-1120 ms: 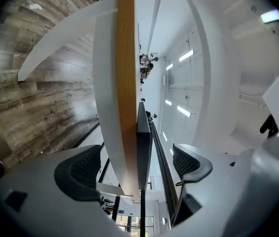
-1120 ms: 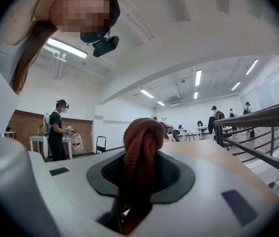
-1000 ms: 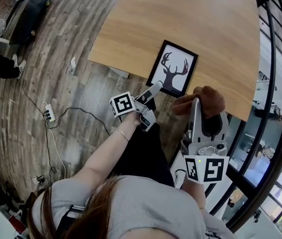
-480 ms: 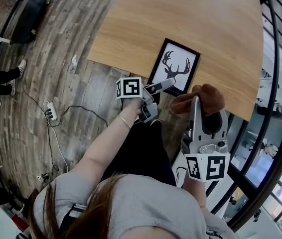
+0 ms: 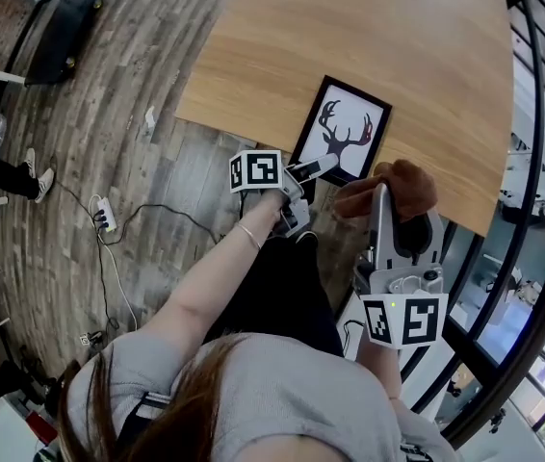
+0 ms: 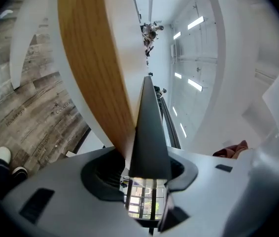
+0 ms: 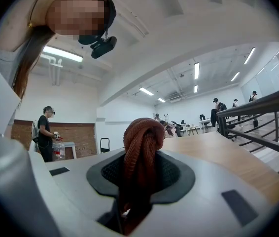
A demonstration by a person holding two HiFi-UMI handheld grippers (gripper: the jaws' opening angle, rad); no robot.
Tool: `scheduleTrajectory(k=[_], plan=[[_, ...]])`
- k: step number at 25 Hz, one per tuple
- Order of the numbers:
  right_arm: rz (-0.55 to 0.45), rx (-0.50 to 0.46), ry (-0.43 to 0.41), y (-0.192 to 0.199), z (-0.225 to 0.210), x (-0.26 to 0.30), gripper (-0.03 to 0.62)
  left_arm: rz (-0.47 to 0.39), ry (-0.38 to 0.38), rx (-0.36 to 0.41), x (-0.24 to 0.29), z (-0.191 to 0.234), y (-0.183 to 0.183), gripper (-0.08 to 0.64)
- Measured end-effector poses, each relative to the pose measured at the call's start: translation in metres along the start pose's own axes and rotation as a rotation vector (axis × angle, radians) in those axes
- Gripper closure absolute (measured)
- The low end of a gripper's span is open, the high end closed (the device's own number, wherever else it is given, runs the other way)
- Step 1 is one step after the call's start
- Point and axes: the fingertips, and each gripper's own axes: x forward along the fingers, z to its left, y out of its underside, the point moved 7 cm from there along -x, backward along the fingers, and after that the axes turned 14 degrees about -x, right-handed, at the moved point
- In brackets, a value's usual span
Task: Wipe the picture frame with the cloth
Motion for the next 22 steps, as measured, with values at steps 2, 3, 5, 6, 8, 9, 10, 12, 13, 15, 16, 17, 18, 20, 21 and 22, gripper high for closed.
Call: scheduleTrajectory(k=[2,3,5,6,8,9,10,12,13,15,16,17,18,20,21,22], plan=[[0.000,0.002,-0.003,-0.001,-0.001,0.002,0.459,-0.016,0.029,-0.034,-0.001,0.001,0.001,0.379],[-0.001,0.002,-0.006,-0.002,-0.002,0.002,0.459,-0.018,0.048,-0.056,-0.003,0.003,0.003,0.382],[-0.004,0.002,-0.010,-0.004,-0.002,0.002,0.459,-0.009,0.085,-0.094,-0.008,0.007,0.008,0.389],[-0.006,0.003,-0.011,-0.004,-0.002,0.002,0.459,-0.002,0.104,-0.101,-0.012,0.008,0.012,0.405],[-0.010,0.008,-0.012,-0.003,-0.001,0.001,0.459,0.017,0.173,-0.083,-0.016,0.002,0.020,0.439],[-0.013,0.010,-0.013,-0.002,0.000,0.001,0.459,0.027,0.211,-0.056,-0.017,-0.003,0.024,0.533],[-0.015,0.010,-0.015,-0.002,0.001,0.001,0.459,0.033,0.220,-0.020,-0.019,-0.006,0.027,0.535],[-0.019,0.005,-0.018,-0.003,0.003,0.002,0.459,0.038,0.194,0.040,-0.023,-0.006,0.033,0.540],[-0.020,0.003,-0.017,-0.004,0.003,0.003,0.459,0.041,0.217,0.036,-0.024,-0.008,0.036,0.541],[-0.027,0.000,-0.012,-0.009,0.002,0.003,0.459,0.038,0.303,0.000,-0.027,-0.018,0.045,0.543],[-0.033,-0.004,-0.007,-0.013,0.001,0.003,0.459,0.031,0.323,0.006,-0.029,-0.024,0.047,0.543],[-0.038,-0.013,-0.001,-0.019,0.000,0.003,0.459,0.020,0.326,0.028,-0.032,-0.029,0.049,0.543],[-0.044,-0.030,0.005,-0.026,-0.001,0.002,0.459,0.010,0.326,0.063,-0.035,-0.035,0.050,0.543],[-0.068,-0.099,0.014,-0.047,-0.003,0.001,0.459,-0.001,0.352,0.165,-0.039,-0.053,0.052,0.543],[-0.087,-0.151,0.018,-0.060,-0.005,0.000,0.459,-0.004,0.378,0.211,-0.040,-0.066,0.053,0.543],[-0.109,-0.212,0.023,-0.075,-0.007,-0.001,0.459,-0.007,0.406,0.249,-0.039,-0.081,0.055,0.544]])
